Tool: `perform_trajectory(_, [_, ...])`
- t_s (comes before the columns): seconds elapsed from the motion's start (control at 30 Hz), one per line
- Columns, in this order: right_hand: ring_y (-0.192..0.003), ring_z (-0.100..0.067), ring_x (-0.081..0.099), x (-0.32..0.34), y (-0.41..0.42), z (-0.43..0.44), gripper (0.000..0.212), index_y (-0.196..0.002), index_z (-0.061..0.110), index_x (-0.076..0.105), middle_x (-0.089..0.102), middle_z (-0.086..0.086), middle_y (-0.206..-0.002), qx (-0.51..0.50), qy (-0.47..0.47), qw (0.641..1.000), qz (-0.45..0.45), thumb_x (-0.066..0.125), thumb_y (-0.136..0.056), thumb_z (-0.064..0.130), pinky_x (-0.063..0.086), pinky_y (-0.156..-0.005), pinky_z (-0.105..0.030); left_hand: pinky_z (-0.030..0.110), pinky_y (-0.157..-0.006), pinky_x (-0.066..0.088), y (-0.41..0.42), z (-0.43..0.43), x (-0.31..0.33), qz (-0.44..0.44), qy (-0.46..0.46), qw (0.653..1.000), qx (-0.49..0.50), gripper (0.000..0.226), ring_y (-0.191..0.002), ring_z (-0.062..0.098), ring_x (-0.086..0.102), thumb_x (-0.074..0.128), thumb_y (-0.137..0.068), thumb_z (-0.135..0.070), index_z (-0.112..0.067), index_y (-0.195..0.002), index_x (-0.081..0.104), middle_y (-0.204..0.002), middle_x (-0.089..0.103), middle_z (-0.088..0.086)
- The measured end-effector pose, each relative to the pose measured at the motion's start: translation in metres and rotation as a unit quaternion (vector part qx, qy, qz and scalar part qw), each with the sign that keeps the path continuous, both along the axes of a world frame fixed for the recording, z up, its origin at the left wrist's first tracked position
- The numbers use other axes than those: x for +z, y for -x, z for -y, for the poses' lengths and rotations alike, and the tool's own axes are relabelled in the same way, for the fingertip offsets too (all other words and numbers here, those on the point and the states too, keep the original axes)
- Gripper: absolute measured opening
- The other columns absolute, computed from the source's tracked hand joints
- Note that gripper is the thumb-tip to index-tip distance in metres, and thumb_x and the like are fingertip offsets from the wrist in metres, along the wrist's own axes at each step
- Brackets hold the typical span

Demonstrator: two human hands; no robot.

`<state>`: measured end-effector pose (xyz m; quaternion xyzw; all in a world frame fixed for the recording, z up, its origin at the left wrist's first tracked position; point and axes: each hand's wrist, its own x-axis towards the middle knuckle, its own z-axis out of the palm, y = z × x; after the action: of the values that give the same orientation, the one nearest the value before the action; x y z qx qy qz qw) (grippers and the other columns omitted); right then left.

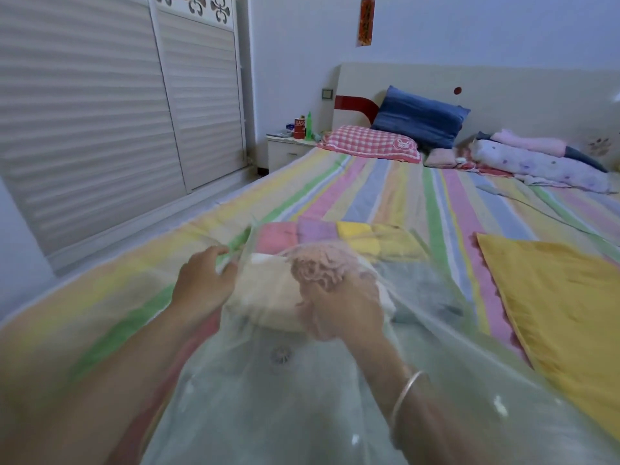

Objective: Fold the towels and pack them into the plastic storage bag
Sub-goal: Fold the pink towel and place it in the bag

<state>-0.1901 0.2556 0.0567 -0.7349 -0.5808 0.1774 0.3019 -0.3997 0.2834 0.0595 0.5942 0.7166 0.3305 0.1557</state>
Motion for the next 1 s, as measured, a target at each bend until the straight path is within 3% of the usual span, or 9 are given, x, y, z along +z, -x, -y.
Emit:
perform_trajectory(0.13, [-0.126, -0.024, 0.044, 0.003, 0.032, -0.046, 0.077, -0.14, 0.019, 0.041, 0.041, -0.007, -0.136, 0.01, 0.052, 0.998, 0.02, 0.055, -0.08, 0.065, 0.04, -0.098, -0.032, 0.041, -0.092, 0.051, 0.014, -0.018, -0.036, 0.104, 0.112, 0.988, -0.028, 0.053, -0.105, 0.028, 0.063, 0.045, -0.081, -0.061, -0.024, -0.119, 0.055, -0.12, 0.064, 0.004])
perform_trajectory(0.27, [-0.135, -0.029, 0.031, -0.006, 0.046, -0.073, 0.084, -0.149, 0.01, 0.018, 0.027, -0.012, -0.147, 0.036, 0.102, 0.991, 0.082, 0.048, -0.088, 0.059, 0.034, -0.107, -0.038, 0.012, -0.071, 0.048, 0.015, -0.024, -0.052, 0.133, 0.126, 0.979, -0.089, 0.023, -0.088, -0.001, 0.059, 0.041, -0.1, -0.037, -0.027, -0.114, 0.057, -0.105, 0.064, -0.013])
perform_trajectory(0.37, [-0.139, -0.032, 0.026, -0.009, 0.049, -0.085, 0.077, -0.148, 0.019, 0.027, 0.027, -0.007, -0.152, 0.109, 0.169, 0.974, 0.104, 0.045, -0.083, 0.056, 0.029, -0.109, -0.044, 0.037, -0.08, 0.057, 0.018, -0.027, -0.064, 0.154, 0.128, 0.973, -0.115, 0.036, -0.092, 0.008, 0.067, 0.045, -0.09, -0.053, -0.034, -0.118, 0.057, -0.113, 0.067, -0.013])
perform_trajectory(0.43, [-0.138, -0.031, 0.03, -0.011, 0.045, -0.086, 0.084, -0.146, 0.021, 0.032, 0.03, -0.006, -0.152, 0.157, 0.185, 0.959, 0.145, 0.039, -0.072, 0.06, 0.029, -0.108, -0.047, 0.03, -0.078, 0.053, 0.016, -0.025, -0.066, 0.193, 0.111, 0.969, -0.105, 0.035, -0.095, 0.011, 0.065, 0.05, -0.089, -0.048, -0.033, -0.12, 0.055, -0.114, 0.066, -0.011])
perform_trajectory(0.57, [-0.138, -0.018, 0.031, -0.013, 0.024, -0.071, 0.077, -0.128, 0.044, 0.042, 0.04, 0.013, -0.142, 0.22, 0.025, 0.956, 0.191, 0.031, -0.062, 0.082, 0.022, -0.114, -0.048, 0.009, -0.07, 0.043, 0.01, -0.021, -0.068, 0.207, 0.082, 0.968, -0.116, 0.027, -0.1, 0.001, 0.059, 0.047, -0.1, -0.026, -0.03, -0.126, 0.052, -0.113, 0.063, -0.015])
perform_trajectory(0.67, [-0.107, -0.009, 0.054, -0.013, 0.029, -0.068, 0.049, -0.087, 0.04, 0.048, 0.053, 0.018, -0.095, 0.249, -0.104, 0.942, 0.2, 0.044, -0.061, 0.081, 0.038, -0.1, -0.037, 0.007, -0.068, 0.041, 0.012, -0.022, -0.07, 0.21, 0.08, 0.968, -0.114, 0.026, -0.098, -0.006, 0.056, 0.042, -0.102, -0.021, -0.035, -0.123, 0.049, -0.108, 0.059, -0.022])
perform_trajectory(0.8, [-0.12, -0.031, 0.048, -0.027, 0.04, -0.079, 0.089, -0.127, 0.013, 0.05, 0.052, -0.009, -0.126, 0.266, -0.076, 0.928, 0.248, 0.045, -0.065, 0.076, 0.039, -0.103, -0.045, 0.009, -0.069, 0.042, 0.012, -0.019, -0.068, 0.196, 0.079, 0.971, -0.114, 0.026, -0.09, -0.006, 0.055, 0.041, -0.102, -0.026, -0.042, -0.121, 0.046, -0.107, 0.059, -0.019])
perform_trajectory(0.87, [-0.126, -0.031, 0.044, -0.031, 0.042, -0.079, 0.103, -0.138, 0.015, 0.043, 0.046, -0.01, -0.137, 0.262, -0.052, 0.929, 0.256, 0.041, -0.059, 0.081, 0.037, -0.106, -0.045, 0.007, -0.063, 0.042, 0.012, -0.017, -0.067, 0.186, 0.081, 0.971, -0.123, 0.028, -0.084, -0.003, 0.057, 0.04, -0.102, -0.027, -0.051, -0.117, 0.042, -0.102, 0.059, -0.022])
perform_trajectory(1.0, [-0.104, -0.016, 0.059, -0.036, 0.047, -0.083, 0.058, -0.107, 0.022, 0.068, 0.066, 0.004, -0.107, 0.298, -0.152, 0.921, 0.203, 0.05, -0.066, 0.059, 0.043, -0.095, -0.04, 0.0, -0.064, 0.043, 0.014, -0.012, -0.069, 0.195, 0.069, 0.968, -0.141, 0.036, -0.092, -0.014, 0.059, 0.042, -0.102, -0.025, -0.042, -0.133, 0.043, -0.115, 0.061, -0.024])
